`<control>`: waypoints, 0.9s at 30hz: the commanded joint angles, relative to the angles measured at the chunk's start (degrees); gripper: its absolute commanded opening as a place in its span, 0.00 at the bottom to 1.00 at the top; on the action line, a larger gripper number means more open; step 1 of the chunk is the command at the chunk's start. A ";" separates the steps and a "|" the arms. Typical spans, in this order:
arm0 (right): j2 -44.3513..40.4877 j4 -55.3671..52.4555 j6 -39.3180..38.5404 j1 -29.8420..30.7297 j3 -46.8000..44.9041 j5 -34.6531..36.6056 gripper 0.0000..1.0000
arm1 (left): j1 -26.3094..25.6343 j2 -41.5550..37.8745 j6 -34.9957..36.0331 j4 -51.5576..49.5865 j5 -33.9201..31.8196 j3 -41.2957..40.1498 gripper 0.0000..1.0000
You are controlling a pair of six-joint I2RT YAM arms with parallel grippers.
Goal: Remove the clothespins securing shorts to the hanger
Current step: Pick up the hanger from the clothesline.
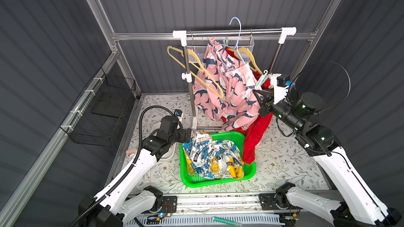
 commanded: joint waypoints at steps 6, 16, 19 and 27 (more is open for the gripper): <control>-5.44 -0.50 0.55 0.19 1.29 -1.92 0.00 | -0.16 0.25 0.95 -0.69 -0.28 -0.06 1.00; -10.39 -12.64 0.37 0.18 4.17 -3.30 0.00 | -0.16 0.59 1.11 -0.45 -0.36 -0.15 1.00; -11.68 -16.60 0.12 0.18 5.44 -3.59 0.00 | -0.25 0.60 1.21 -0.43 -0.48 -0.21 1.00; -13.52 -28.04 -0.29 0.16 12.73 -6.02 0.00 | -0.25 0.44 1.56 0.46 0.01 -0.90 1.00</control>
